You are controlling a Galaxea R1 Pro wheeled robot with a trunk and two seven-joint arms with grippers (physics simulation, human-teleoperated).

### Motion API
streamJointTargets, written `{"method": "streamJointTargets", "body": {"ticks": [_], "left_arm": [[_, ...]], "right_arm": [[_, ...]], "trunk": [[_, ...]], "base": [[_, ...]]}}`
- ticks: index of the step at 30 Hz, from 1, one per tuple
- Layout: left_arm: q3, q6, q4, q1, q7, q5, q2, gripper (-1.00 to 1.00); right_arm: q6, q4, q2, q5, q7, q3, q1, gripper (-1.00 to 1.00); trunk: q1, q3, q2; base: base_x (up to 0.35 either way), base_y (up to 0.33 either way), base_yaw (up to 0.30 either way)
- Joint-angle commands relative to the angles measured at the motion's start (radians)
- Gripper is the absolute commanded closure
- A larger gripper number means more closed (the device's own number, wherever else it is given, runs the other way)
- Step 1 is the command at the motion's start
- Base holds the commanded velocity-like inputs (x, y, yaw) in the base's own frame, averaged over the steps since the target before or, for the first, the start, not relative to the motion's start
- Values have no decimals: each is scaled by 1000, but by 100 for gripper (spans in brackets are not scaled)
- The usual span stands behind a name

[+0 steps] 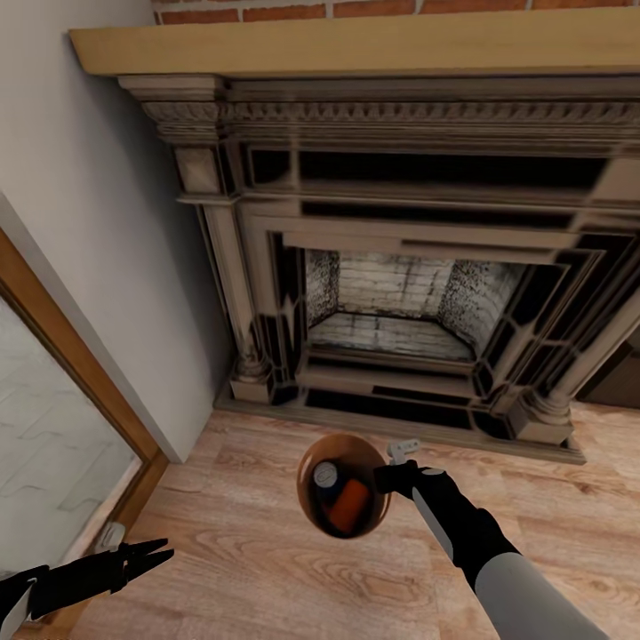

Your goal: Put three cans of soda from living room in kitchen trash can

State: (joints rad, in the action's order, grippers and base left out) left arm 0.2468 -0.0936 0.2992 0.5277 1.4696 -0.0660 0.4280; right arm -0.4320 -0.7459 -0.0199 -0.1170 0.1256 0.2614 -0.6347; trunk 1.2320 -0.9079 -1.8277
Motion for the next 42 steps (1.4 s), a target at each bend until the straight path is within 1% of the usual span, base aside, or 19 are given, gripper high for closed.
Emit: {"method": "streamJointTargets", "body": {"ticks": [1,12,32,39,42], "left_arm": [[0,0,0,0,0,0,0,-100],[0,0,0,0,0,0,0,-100],[0,0,0,0,0,0,0,-100],[0,0,1,0,4,0,0,-100],[0,0,1,0,4,0,0,-100]], "right_arm": [[-1,-1,1,-10,6,-1,-1,100],[-1,-1,3,-10,6,1,-1,100],[-1,-1,3,-10,6,1,-1,100],[1,-9,2,-10,6,0,-1,100],[1,-22,2,-10,6,0,-1,100]], "trunk": [[4,-4,-7],[46,-46,-84],[123,-140,-224],[123,-143,-224],[134,-155,-245]], "base": [[0,0,0],[0,0,0],[0,0,0],[0,0,0],[0,0,0]]}}
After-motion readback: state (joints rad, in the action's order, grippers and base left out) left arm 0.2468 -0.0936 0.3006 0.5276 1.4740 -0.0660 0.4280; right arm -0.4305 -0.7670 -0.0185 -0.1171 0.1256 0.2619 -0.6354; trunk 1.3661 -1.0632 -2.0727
